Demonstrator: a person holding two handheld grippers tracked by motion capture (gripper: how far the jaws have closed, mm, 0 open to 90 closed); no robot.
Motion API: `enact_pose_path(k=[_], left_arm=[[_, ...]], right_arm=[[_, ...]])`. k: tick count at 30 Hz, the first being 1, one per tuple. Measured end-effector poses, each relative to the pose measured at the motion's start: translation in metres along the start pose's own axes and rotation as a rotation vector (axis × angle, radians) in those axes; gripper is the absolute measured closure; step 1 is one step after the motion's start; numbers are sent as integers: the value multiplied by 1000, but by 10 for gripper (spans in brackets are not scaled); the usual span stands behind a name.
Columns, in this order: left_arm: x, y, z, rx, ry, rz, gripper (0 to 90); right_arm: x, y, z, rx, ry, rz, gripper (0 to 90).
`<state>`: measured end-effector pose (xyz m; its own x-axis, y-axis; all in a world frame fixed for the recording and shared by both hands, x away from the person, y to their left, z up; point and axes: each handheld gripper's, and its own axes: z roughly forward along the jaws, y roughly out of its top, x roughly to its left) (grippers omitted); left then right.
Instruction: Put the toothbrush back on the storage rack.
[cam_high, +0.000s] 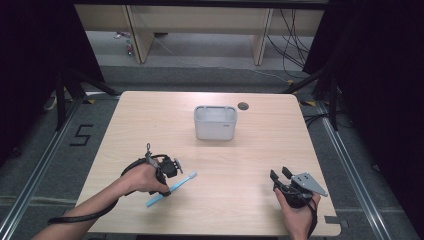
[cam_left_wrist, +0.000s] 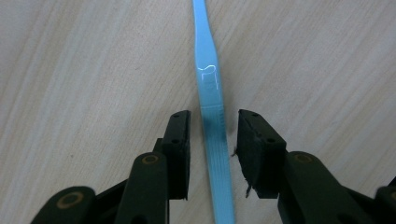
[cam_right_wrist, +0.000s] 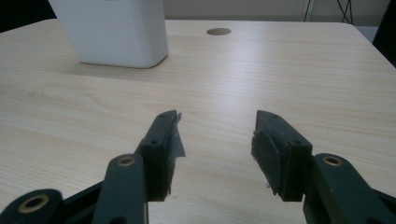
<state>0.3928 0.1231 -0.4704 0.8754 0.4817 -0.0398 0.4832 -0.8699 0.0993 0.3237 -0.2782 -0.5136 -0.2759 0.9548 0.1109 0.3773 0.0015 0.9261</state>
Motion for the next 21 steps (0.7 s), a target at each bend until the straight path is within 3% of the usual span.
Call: enact_pose_path(k=[3,5,12,13,21], left_arm=[[-1,1,1,7,0,2,642],[-1,1,0,15,0,4,645],[-1,3,2,25,12,11,656],[-1,4,2,26,12,11,656],[-2,6,5,33,12,20,666]], right_arm=[[-3,0,1,-8,6,-26,505],[-1,0,0,-8,8,-8,504],[-1,0,0,2,7,-17,505],[-3,1,0,-3,6,-47,505],[-2,0,0,-1,12,-35,505]])
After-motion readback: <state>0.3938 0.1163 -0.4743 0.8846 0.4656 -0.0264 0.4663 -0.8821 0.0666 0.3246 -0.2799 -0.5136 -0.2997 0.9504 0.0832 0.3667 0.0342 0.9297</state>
